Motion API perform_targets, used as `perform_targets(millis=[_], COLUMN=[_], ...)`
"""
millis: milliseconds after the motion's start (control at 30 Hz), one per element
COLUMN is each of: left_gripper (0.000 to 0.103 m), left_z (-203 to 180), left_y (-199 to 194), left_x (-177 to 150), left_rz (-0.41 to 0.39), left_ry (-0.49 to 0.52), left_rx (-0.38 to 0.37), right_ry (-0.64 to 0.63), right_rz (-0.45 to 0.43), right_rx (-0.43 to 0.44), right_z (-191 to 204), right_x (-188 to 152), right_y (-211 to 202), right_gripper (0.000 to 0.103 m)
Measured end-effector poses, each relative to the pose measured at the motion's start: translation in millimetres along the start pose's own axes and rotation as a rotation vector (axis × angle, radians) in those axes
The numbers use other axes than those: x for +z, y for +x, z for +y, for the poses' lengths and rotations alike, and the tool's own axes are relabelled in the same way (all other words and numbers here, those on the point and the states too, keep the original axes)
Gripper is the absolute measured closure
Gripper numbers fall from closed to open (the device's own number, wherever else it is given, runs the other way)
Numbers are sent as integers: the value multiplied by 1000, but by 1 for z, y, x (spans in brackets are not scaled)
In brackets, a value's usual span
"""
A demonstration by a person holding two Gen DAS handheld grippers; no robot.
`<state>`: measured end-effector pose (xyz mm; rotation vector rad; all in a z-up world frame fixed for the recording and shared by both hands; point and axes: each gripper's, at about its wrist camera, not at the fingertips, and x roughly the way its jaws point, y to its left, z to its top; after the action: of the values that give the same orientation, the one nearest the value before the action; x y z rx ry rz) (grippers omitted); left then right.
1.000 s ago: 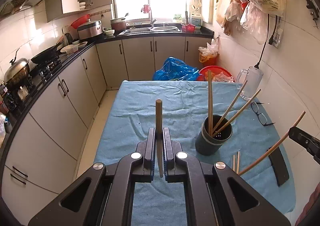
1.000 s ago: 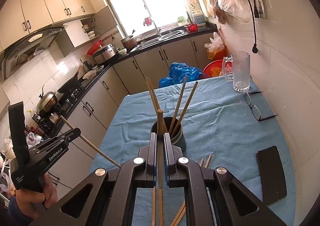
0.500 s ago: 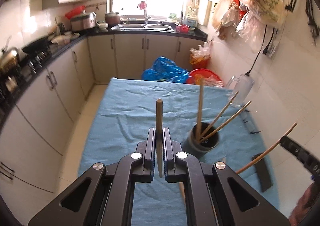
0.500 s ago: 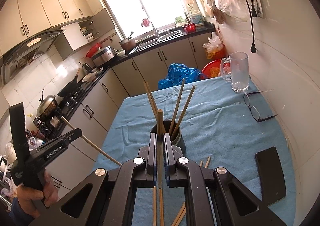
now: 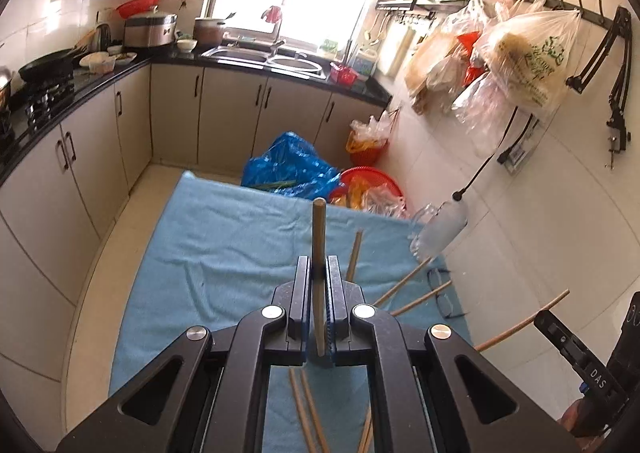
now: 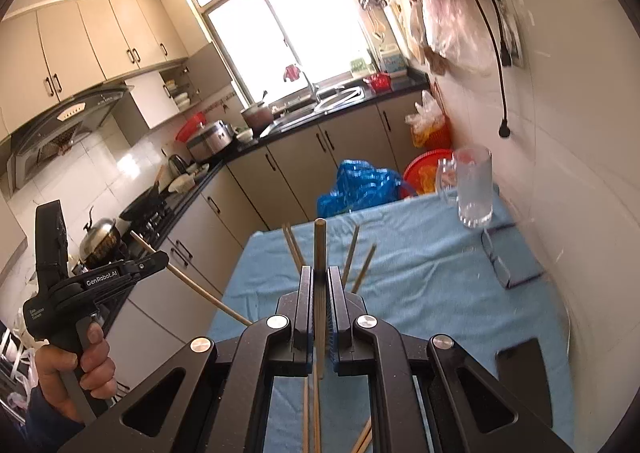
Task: Organize utensils
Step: 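Lower both chopsticks into the black cup and open both grippers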
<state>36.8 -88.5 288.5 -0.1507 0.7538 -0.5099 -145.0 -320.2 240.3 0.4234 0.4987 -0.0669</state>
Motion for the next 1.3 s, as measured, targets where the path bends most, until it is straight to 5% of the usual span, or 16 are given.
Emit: perform_targets(millis=[267, 567, 800, 967, 1300], left_gripper=[97, 97, 97, 78, 67], left_z=[-24, -19, -18, -17, -4], left_y=[30, 79, 89, 80, 38], left_x=[12, -8, -17, -11, -22], left_rz=[20, 126, 125, 97, 36], left_ry=[22, 11, 24, 22, 35], left_rx=[-9, 25, 33, 28, 38], right_ry=[-27, -33, -39, -46, 7], right_rz=[-22, 83, 146, 114, 38], right_rx=[-7, -36, -42, -35, -64], right_z=[3, -7, -12, -8, -20], right_x=[28, 21, 14, 27, 32], right_y=[22, 83, 108, 99, 44], right_gripper=[97, 97, 96, 95, 74])
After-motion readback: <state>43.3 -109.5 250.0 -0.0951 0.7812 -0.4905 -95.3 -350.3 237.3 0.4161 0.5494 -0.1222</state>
